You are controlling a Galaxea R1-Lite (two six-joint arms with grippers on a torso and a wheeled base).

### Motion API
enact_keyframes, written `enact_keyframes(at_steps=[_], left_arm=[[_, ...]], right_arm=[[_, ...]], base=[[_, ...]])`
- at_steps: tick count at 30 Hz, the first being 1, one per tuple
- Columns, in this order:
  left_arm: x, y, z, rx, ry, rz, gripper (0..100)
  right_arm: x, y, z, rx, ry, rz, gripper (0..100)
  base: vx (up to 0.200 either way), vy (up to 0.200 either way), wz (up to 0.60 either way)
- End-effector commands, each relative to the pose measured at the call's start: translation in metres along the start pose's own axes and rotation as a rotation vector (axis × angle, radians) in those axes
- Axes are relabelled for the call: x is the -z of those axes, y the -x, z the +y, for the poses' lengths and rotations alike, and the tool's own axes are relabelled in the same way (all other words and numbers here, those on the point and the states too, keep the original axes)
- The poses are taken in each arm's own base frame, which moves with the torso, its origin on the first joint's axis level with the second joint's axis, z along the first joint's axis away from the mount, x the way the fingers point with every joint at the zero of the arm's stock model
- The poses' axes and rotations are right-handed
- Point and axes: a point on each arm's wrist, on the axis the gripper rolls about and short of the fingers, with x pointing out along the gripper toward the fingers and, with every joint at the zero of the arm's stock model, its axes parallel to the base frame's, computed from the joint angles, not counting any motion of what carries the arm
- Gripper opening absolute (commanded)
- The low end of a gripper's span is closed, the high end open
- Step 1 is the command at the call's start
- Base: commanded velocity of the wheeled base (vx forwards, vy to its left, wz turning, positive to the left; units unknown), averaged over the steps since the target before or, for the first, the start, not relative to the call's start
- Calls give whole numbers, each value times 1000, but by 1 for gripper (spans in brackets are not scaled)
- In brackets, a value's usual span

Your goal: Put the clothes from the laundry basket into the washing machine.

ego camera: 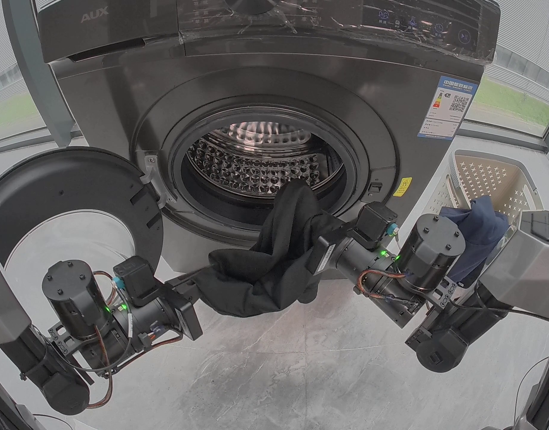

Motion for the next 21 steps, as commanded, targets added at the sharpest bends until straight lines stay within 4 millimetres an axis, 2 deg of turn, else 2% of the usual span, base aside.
enact_keyframes(at_steps=[1, 8, 9, 16, 21], left_arm=[[19, -5, 2, -5, 3, 81, 0], [18, -6, 3, 4, 5, 76, 0], [18, -6, 3, 5, 5, 76, 100], [20, -3, 3, 6, 10, 92, 100], [36, 8, -1, 46, 12, 180, 100]], right_arm=[[-10, 5, 6, -17, -5, -18, 0], [-9, 6, 7, -18, -5, -13, 0], [-9, 6, 7, -18, -5, -13, 0], [-10, 6, 8, -21, -5, -16, 0], [-11, 5, 8, -20, -5, -21, 0]], base=[[0, 0, 0], [0, 0, 0], [0, 0, 0], [0, 0, 0], [0, 0, 0]])
